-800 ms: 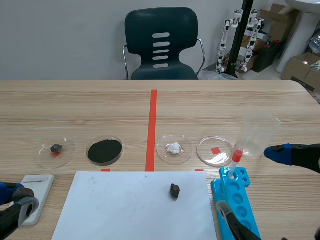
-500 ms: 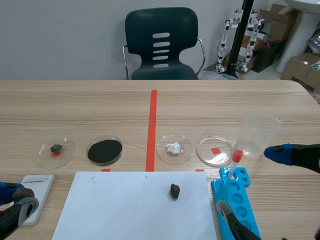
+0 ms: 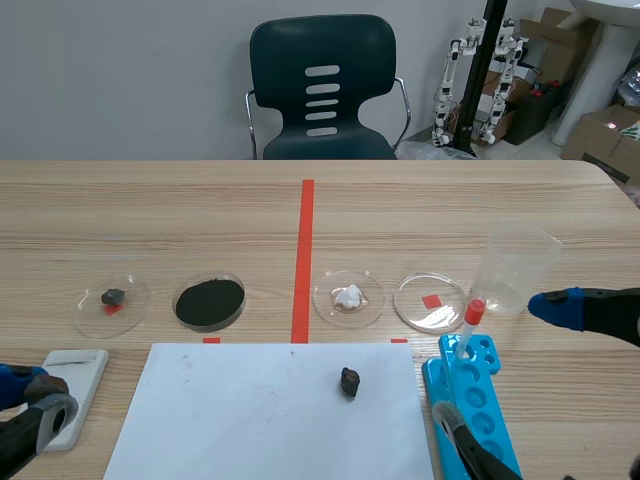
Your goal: Put the middle mineral back
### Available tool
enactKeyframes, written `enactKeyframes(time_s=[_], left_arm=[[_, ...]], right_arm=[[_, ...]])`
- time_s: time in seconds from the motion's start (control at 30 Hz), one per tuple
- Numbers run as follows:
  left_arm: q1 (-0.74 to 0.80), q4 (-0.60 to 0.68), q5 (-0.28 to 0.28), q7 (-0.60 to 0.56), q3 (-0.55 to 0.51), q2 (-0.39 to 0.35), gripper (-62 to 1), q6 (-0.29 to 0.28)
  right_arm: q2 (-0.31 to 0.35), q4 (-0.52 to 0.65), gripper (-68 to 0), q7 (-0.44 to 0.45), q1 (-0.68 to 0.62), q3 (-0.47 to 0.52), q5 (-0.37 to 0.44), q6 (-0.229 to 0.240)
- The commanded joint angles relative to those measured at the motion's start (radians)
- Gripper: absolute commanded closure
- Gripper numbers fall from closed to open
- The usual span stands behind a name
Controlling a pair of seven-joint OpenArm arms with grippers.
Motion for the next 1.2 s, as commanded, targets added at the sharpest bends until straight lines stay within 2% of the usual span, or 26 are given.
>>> enactKeyframes(time_s=[0.0, 0.37, 0.57, 0.7, 0.83, 0.87, 1.03, 1.17], left_arm=[[-0.006, 0.023, -0.01, -0.021, 0.005, -0.001, -11.7, 0.001], [-0.023, 0.023, -0.01, -0.002, 0.012, 0.0, -11.7, 0.001], [-0.152, 0.007, -0.021, 0.168, 0.098, 0.0, -11.7, 0.001], [-0.248, -0.035, -0.021, 0.262, 0.192, -0.001, -11.7, 0.001], [-0.37, -0.09, -0.023, 0.405, 0.3, 0.0, -11.7, 0.003], [-0.402, -0.104, -0.029, 0.444, 0.329, 0.0, -11.7, 0.016], [-0.558, -0.163, -0.074, 0.607, 0.478, 0.003, -11.7, 0.157], [-0.681, -0.2, -0.074, 0.715, 0.576, 0.034, -11.7, 0.265]], right_arm=[[0.0, 0.005, -63.8, 0.011, 0.006, 0.006, 0.007, -0.003], [0.0, 0.005, -63.8, 0.011, 0.006, 0.006, 0.007, -0.003], [0.0, 0.005, -63.8, 0.011, 0.006, 0.006, 0.007, -0.003], [0.0, 0.005, -63.8, 0.011, 0.006, 0.006, 0.007, -0.003], [0.0, 0.005, -63.8, 0.011, 0.006, 0.006, 0.007, -0.003], [0.0, 0.005, -63.8, 0.011, 0.006, 0.006, 0.007, -0.003], [0.0, 0.005, -63.8, 0.011, 0.006, 0.006, 0.007, -0.003], [0.0, 0.005, -63.8, 0.011, 0.006, 0.006, 0.007, -0.003]])
